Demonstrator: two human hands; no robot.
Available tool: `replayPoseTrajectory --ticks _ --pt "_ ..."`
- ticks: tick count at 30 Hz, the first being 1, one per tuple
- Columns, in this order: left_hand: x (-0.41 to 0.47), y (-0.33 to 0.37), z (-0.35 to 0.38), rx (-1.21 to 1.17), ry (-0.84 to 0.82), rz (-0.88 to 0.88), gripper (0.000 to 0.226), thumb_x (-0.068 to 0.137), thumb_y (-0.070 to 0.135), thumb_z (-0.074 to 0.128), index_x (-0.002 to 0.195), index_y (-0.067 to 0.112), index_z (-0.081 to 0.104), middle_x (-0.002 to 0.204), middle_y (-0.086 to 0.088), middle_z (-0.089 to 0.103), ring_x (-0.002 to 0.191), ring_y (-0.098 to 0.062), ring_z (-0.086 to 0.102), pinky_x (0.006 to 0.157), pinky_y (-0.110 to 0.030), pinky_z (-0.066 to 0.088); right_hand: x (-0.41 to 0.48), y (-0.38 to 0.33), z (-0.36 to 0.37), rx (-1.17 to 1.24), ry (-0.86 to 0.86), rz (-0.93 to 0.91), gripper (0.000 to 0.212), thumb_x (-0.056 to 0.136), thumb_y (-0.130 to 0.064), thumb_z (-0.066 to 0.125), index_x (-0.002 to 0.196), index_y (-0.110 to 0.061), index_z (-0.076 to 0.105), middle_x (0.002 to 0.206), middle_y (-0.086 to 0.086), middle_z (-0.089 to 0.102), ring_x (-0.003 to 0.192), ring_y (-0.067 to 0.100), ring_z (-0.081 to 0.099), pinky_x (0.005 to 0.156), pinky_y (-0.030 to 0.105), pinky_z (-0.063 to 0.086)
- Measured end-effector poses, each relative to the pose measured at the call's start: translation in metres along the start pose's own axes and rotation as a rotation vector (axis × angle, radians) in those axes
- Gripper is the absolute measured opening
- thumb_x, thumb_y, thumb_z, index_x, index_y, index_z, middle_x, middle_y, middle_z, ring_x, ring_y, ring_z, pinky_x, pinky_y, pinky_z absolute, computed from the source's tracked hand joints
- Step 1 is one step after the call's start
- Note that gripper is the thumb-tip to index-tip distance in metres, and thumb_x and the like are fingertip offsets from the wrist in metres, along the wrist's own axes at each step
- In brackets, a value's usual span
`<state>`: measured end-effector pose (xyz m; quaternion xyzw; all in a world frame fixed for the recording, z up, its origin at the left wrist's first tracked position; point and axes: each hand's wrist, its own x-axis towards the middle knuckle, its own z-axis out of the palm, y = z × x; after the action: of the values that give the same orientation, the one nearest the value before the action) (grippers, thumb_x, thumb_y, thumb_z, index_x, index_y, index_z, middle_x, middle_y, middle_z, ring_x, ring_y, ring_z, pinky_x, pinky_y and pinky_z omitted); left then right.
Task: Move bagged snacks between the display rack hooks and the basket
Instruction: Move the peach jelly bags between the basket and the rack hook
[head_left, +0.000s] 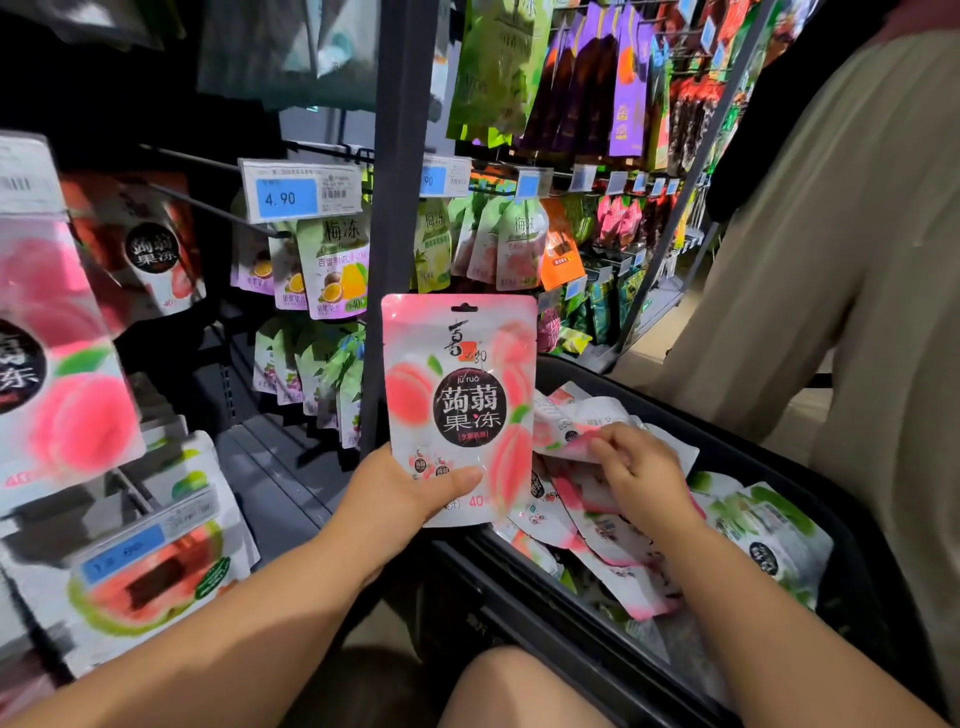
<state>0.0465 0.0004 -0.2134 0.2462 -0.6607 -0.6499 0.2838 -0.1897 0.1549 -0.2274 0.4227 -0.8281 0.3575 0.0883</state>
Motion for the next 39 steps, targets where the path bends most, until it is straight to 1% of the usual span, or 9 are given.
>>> replayPoseTrajectory --ticks 4,6,12,15,19,23,28,32,39 --pt "0.0 0.002 -0.001 -0.018 0.041 -0.004 0.024 0.077 0.012 0.081 0.096 0.023 0.073 0.087 0.009 0.077 0.075 -0.004 0.069 0.073 -0.023 0.051 0.001 -0.012 -0.008 0.137 0.186 -0.128 0.018 0.092 -0.034 0.048 0.084 -0.025 0.061 0.079 -0.008 0.063 0.079 0.017 0.057 0.077 0.038 0.046" --pt "0.0 0.002 -0.003 -0.014 0.069 0.001 0.023 0.077 0.013 0.081 0.097 0.021 0.072 0.083 0.01 0.076 0.074 -0.005 0.069 0.073 -0.023 0.05 0.001 -0.021 -0.016 0.186 0.274 -0.178 0.012 0.093 -0.024 0.05 0.084 -0.025 0.058 0.074 -0.008 0.06 0.072 0.013 0.054 0.069 0.035 0.044" --pt "0.0 -0.003 -0.005 0.0 0.156 0.008 0.025 0.075 0.013 0.083 0.097 0.02 0.072 0.08 0.009 0.075 0.07 -0.004 0.067 0.073 -0.028 0.05 0.002 -0.044 -0.037 0.143 0.474 -0.276 0.014 0.097 -0.036 0.046 0.095 -0.029 0.057 0.074 -0.017 0.056 0.069 0.02 0.059 0.064 0.04 0.05" --pt "0.001 -0.003 -0.008 0.017 0.174 -0.01 0.029 0.074 0.016 0.084 0.1 0.021 0.072 0.09 0.006 0.077 0.087 -0.015 0.071 0.085 -0.037 0.055 0.008 -0.059 -0.044 0.111 0.513 -0.348 0.016 0.097 -0.033 0.048 0.095 -0.025 0.062 0.083 -0.01 0.061 0.076 0.012 0.058 0.067 0.034 0.048" --pt "0.001 -0.001 -0.011 0.064 0.185 -0.011 0.031 0.074 0.019 0.085 0.102 0.02 0.071 0.091 0.003 0.076 0.09 -0.02 0.071 0.087 -0.039 0.055 0.018 -0.077 -0.051 0.11 0.402 -0.386 0.03 0.096 -0.033 0.053 0.095 -0.009 0.072 0.085 -0.009 0.066 0.079 0.002 0.057 0.072 0.024 0.049" --pt "-0.001 0.008 -0.015 0.098 0.198 0.014 0.028 0.075 0.019 0.084 0.098 0.019 0.068 0.083 0.007 0.073 0.08 -0.014 0.067 0.072 -0.028 0.05 0.029 -0.102 -0.064 0.127 0.229 -0.385 0.019 0.093 -0.03 0.059 0.09 -0.016 0.072 0.079 -0.009 0.068 0.074 0.009 0.06 0.067 0.028 0.051" --pt "-0.003 0.022 -0.024 0.091 0.168 0.027 0.023 0.076 0.019 0.083 0.092 0.022 0.067 0.077 0.012 0.072 0.072 -0.003 0.066 0.06 -0.014 0.046 0.04 -0.14 -0.077 0.182 0.024 -0.334 0.012 0.092 -0.025 0.068 0.081 -0.02 0.069 0.069 -0.007 0.064 0.064 0.003 0.056 0.057 0.011 0.04" --pt "-0.008 0.032 -0.028 0.0 -0.025 -0.015 0.04 0.067 0.03 0.083 0.104 0.021 0.071 0.097 0.004 0.077 0.096 -0.018 0.071 0.09 -0.035 0.055 0.046 -0.164 -0.072 0.168 -0.039 -0.301 0.015 0.088 -0.036 0.07 0.078 -0.025 0.07 0.058 -0.011 0.055 0.057 0.002 0.05 0.053 0.02 0.038" --pt "-0.02 0.051 -0.044 -0.116 -0.143 -0.016 0.056 0.062 0.032 0.083 0.112 0.011 0.069 0.109 -0.009 0.074 0.104 -0.028 0.07 0.095 -0.044 0.053 0.051 -0.203 -0.059 -0.024 -0.078 -0.237 0.027 0.088 -0.052 0.064 0.085 -0.026 0.068 0.071 -0.004 0.065 0.073 0.017 0.06 0.066 0.035 0.048"
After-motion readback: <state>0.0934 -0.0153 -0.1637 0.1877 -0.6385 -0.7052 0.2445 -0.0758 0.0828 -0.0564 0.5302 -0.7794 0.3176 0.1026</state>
